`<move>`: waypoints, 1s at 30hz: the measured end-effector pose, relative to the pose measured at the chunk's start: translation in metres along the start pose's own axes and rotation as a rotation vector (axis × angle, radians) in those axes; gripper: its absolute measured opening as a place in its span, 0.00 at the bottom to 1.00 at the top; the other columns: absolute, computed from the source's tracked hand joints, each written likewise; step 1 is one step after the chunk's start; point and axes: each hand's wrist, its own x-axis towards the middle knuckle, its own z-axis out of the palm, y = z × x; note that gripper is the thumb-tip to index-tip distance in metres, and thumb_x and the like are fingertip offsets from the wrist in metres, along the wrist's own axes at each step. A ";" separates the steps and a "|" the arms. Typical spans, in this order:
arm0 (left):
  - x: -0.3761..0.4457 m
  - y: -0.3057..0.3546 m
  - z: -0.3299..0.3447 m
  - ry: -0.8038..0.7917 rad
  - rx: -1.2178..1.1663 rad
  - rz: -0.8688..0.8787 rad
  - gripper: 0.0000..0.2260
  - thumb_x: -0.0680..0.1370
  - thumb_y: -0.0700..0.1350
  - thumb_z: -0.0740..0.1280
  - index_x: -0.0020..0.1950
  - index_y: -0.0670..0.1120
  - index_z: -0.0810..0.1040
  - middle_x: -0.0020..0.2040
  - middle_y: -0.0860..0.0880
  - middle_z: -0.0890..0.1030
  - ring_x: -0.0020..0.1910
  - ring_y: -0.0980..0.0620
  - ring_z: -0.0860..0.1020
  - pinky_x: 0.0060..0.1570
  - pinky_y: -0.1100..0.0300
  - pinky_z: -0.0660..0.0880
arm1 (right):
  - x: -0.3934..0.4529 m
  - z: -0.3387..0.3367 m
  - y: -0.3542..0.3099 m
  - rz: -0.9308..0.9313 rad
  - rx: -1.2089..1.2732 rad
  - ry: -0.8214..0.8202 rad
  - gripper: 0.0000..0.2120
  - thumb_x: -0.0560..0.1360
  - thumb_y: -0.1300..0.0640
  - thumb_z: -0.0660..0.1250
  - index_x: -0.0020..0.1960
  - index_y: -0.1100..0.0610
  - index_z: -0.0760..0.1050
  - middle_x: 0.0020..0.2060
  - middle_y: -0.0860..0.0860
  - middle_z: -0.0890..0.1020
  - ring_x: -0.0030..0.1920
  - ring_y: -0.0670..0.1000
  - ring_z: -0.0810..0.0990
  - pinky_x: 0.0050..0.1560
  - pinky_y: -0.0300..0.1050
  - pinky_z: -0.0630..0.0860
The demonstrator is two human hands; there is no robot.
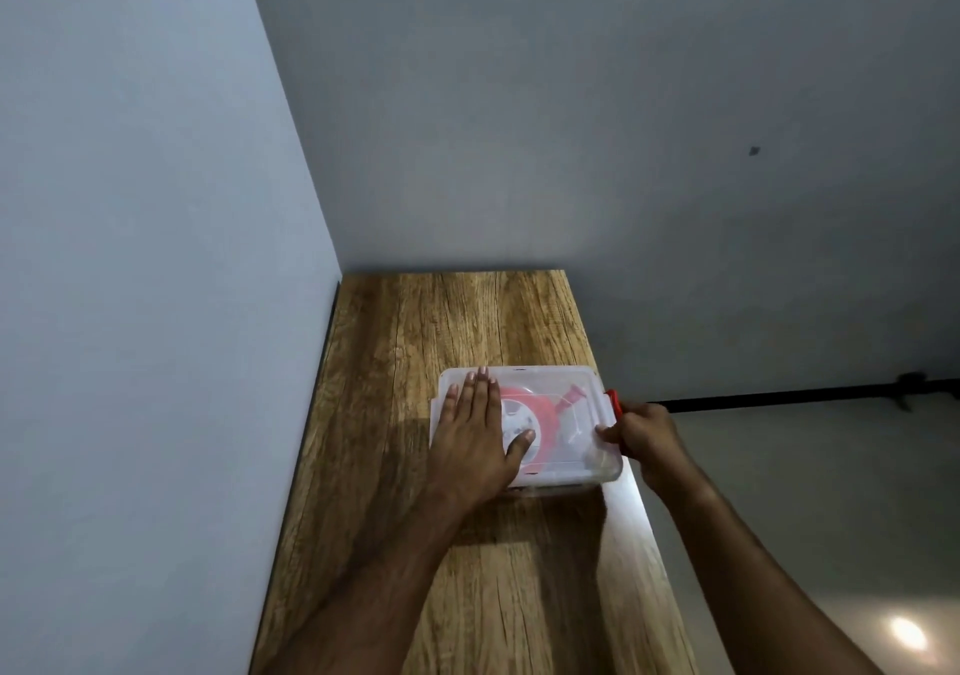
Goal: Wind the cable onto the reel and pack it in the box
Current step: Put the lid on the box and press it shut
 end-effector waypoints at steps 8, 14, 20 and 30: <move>-0.001 0.001 0.000 0.035 0.001 -0.010 0.40 0.81 0.68 0.48 0.81 0.39 0.56 0.81 0.39 0.58 0.80 0.42 0.58 0.79 0.48 0.48 | -0.046 0.030 -0.006 -0.455 -0.671 0.306 0.04 0.75 0.69 0.66 0.49 0.67 0.79 0.39 0.54 0.79 0.35 0.48 0.77 0.33 0.29 0.68; -0.002 0.001 -0.002 0.053 -0.010 -0.001 0.38 0.82 0.65 0.46 0.81 0.38 0.57 0.80 0.39 0.58 0.80 0.42 0.59 0.79 0.45 0.54 | -0.047 0.061 0.005 -0.698 -1.190 0.040 0.35 0.84 0.42 0.50 0.81 0.65 0.49 0.80 0.65 0.48 0.80 0.67 0.48 0.76 0.66 0.54; -0.006 -0.004 -0.013 0.274 -0.095 -0.065 0.26 0.80 0.51 0.60 0.73 0.37 0.72 0.72 0.38 0.75 0.70 0.41 0.75 0.70 0.48 0.66 | -0.035 0.076 0.008 -0.767 -1.280 -0.155 0.43 0.74 0.32 0.21 0.79 0.59 0.36 0.78 0.58 0.34 0.80 0.61 0.33 0.75 0.58 0.27; -0.023 -0.040 -0.014 -0.183 -1.685 -0.936 0.20 0.73 0.49 0.77 0.61 0.44 0.80 0.49 0.42 0.87 0.45 0.42 0.86 0.38 0.52 0.83 | -0.030 0.077 0.018 -0.792 -1.194 -0.093 0.42 0.76 0.33 0.23 0.80 0.60 0.39 0.79 0.56 0.39 0.80 0.57 0.37 0.75 0.56 0.30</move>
